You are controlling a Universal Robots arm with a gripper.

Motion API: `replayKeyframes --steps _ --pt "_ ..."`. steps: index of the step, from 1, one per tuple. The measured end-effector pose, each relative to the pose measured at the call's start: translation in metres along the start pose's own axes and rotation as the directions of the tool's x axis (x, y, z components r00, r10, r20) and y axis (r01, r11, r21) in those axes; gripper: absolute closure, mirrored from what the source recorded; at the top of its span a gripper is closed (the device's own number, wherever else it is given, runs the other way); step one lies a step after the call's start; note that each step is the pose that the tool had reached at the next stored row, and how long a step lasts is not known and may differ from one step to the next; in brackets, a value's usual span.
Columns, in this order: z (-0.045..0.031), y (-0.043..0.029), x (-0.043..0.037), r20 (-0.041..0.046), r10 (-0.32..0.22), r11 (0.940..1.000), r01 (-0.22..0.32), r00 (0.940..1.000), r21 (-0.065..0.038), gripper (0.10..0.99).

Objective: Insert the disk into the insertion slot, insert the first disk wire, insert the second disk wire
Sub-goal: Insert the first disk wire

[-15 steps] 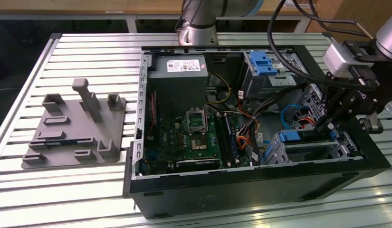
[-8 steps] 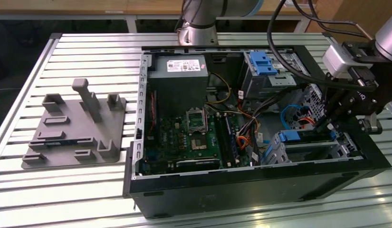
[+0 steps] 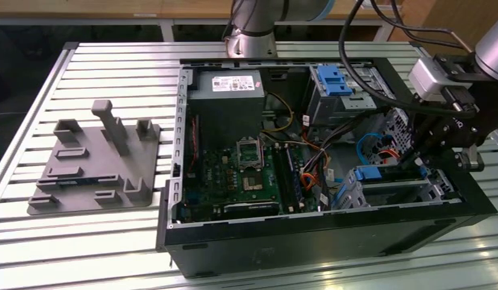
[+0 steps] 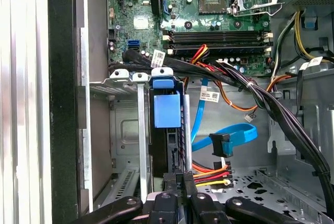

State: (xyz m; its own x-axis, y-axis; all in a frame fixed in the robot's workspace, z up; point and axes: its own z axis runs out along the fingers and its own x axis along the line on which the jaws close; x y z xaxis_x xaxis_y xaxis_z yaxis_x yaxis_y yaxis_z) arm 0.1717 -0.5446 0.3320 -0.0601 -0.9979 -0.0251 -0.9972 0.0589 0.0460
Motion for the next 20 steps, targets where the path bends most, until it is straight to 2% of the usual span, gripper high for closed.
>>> replayKeyframes --steps 9,10,11,12,13,14,15,20 --pt "0.0033 -0.0005 0.0004 -0.0003 0.000 1.0000 0.000 1.0000 0.000 0.922" --pt "0.0034 -0.0005 0.0004 -0.0001 -0.001 1.0000 0.001 1.0000 0.000 0.914" --pt "0.0034 -0.0005 0.0004 0.0002 -0.001 1.0000 0.001 1.0000 0.000 0.855" --pt "0.0028 -0.0005 0.0004 0.0001 -0.001 1.0000 0.001 1.0000 0.000 0.855" --pt "0.0012 -0.0004 0.0003 0.0003 -0.001 1.0000 0.001 1.0000 0.000 0.792" --pt "-0.0017 -0.0003 0.0001 0.0002 -0.001 1.0000 0.001 1.0000 0.000 0.792" --pt "-0.0055 -0.0001 -0.0004 0.0002 -0.001 1.0000 0.001 1.0000 0.000 0.729" --pt "-0.0281 0.0012 -0.0035 0.0002 0.000 1.0000 0.000 1.0000 0.002 0.729"
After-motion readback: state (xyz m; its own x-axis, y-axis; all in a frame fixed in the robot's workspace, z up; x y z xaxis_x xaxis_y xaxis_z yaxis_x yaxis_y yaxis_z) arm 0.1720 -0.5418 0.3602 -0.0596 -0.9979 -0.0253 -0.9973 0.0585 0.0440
